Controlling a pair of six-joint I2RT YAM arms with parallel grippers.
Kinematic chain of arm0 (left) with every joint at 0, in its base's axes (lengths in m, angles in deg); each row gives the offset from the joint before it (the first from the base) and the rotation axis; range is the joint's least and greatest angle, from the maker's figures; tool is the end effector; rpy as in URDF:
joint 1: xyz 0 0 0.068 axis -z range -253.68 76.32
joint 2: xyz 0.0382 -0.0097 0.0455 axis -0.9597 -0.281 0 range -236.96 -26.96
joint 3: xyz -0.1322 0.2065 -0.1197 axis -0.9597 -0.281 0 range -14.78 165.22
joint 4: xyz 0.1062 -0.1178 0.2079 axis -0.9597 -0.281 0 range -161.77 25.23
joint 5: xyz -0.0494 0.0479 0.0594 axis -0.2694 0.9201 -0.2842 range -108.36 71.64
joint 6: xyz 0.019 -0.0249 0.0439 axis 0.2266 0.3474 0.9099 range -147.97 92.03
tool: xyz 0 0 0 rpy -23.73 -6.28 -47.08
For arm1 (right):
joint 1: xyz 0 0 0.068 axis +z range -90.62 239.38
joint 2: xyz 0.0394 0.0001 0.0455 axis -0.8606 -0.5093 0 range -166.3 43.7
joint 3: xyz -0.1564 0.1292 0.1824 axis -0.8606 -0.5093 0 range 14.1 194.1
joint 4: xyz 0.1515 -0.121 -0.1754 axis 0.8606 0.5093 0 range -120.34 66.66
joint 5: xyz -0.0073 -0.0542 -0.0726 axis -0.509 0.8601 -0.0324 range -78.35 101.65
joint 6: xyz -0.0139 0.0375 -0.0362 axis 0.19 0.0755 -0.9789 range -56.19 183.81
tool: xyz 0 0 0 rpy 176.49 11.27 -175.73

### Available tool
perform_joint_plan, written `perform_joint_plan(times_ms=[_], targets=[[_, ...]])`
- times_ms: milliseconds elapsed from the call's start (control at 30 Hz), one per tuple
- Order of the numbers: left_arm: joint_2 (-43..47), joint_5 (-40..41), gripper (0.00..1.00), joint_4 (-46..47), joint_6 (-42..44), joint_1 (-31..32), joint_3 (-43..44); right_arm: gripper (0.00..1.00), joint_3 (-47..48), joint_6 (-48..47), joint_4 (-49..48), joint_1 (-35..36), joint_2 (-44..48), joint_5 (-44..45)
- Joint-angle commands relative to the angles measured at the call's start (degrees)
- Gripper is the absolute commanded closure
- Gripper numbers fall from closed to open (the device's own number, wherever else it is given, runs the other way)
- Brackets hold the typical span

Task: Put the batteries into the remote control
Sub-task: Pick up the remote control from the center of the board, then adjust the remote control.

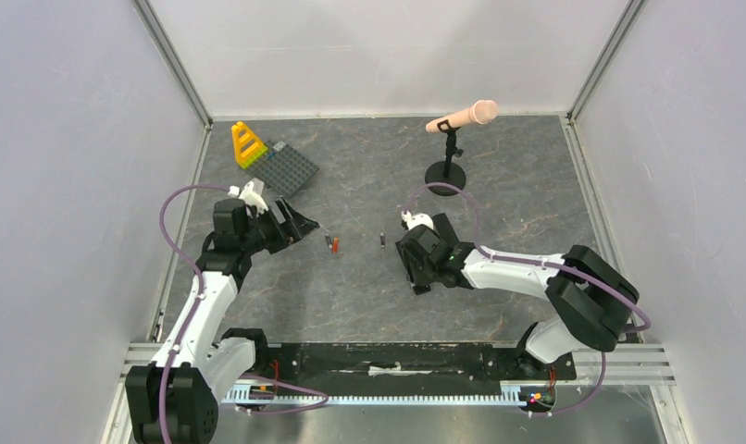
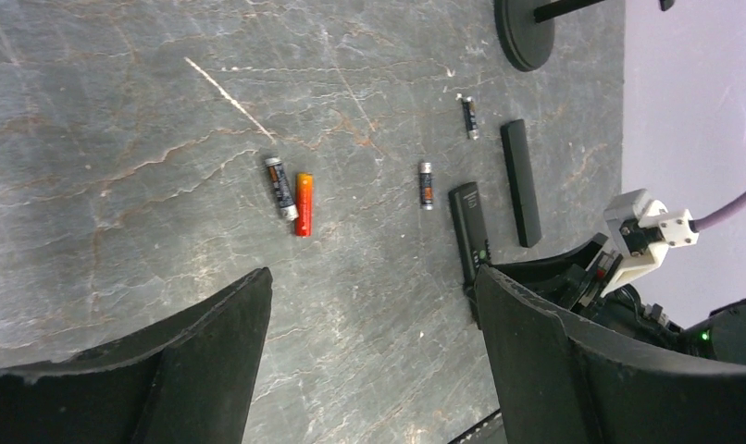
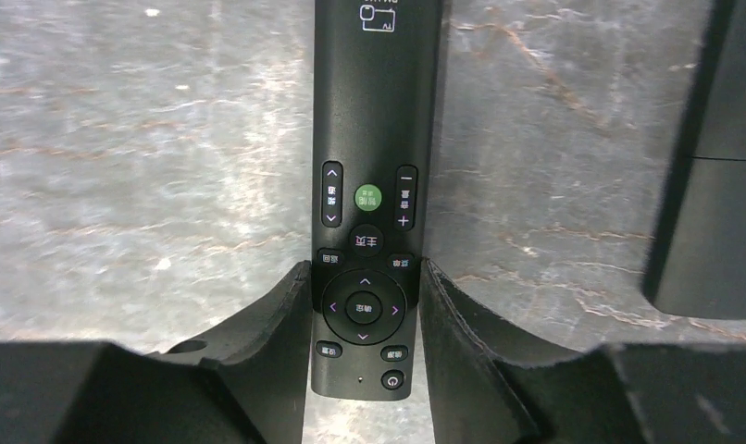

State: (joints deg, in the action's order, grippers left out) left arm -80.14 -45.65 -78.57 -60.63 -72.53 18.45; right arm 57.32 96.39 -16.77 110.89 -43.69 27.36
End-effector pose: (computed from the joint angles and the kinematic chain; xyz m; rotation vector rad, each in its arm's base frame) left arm 0.2001 -0.0204 0.2390 -0.3214 2.1855 -0.8494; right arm 0.1839 0.2157 0.1580 -0.3172 2.5179 0.2314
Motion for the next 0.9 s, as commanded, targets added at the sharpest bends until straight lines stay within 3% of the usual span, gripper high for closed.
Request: perform_joint_plan(times_ms=[0,267,467,667,867], targets=[[1.5,-6.8,0.14,5.5,-3.1,0.0,-1.4,0.71,3.0,0.2,-3.1,-3.0,5.6,-13.4],[2.3,-15.2,0.14,12.4,-7.6,0.1,-2.9,0.71,4.2,9.5,-14.7,-9.7,10.4,-36.7],[3.6,-21.9,0.14,28.4,-17.9,1.2,-4.5,0.71,1.4,24.6,-33.5,-10.8,11.0,-50.2],[4.6,-20.6,0.14,35.1,-22.1,5.0,-4.2,0.71,-2.2,39.6,-53.1,-10.9,10.7,-55.6],[1.9,-14.9,0.13,40.6,-24.5,12.3,-4.0,0.72,-2.7,43.0,-57.5,-10.7,10.5,-56.7]])
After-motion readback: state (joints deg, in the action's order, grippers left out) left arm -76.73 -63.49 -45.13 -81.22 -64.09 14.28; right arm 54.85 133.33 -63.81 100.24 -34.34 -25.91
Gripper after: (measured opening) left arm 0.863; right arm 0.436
